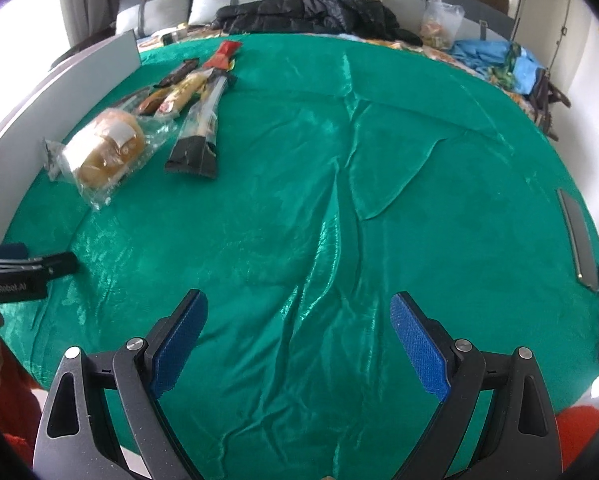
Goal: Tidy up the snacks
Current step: 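Grasp the small foil packet with the left tool while the right tool grasps the clear tube snack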
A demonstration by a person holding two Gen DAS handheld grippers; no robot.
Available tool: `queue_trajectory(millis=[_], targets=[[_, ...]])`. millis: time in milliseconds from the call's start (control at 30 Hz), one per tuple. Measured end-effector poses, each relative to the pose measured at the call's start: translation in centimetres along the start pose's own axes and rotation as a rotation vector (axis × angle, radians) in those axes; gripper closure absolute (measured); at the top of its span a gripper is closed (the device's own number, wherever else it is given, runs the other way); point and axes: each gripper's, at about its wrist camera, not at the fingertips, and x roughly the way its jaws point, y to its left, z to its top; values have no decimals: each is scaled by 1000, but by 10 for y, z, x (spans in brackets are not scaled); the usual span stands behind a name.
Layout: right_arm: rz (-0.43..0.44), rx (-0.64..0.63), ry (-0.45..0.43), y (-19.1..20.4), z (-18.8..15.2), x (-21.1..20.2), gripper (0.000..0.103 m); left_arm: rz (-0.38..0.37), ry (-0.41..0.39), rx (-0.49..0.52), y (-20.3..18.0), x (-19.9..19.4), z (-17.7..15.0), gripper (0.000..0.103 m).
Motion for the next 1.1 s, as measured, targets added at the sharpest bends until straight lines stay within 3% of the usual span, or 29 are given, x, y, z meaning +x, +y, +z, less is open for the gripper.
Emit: queue_trajectory(millis=[133,267,400,567,700,800,967,1033,1067,1100], targets=[[12,-1,31,-2,-4,11,9,-7,-43,13,0,-3,-7,0],[33,22,61,-10,-7,18,9,-28,25,37,2,-3,-5,0],[53,25,60,-15,-6,17,7,-139,16,-68,18,-15,2,0],[107,82,37,-27,-5,16,7,-117,-95,-131,45,-37,40,1],[43,36,41,-13,-5,19,7,-114,-128,-210,70,-31,89,1],[37,29,37,-10,-5,19,7,-107,-115,-257,76,-11,111,8],[47,21,32,-13,-7,18,7,-59,-106,-332,91,21,110,13],[54,20,36,-14,-7,17,7,-70,-115,-370,101,32,105,21],[61,23,40,-15,-7,17,8,-66,-156,-365,102,29,104,24],[78,40,47,-19,-5,16,9,-57,-154,-356,102,30,104,38]])
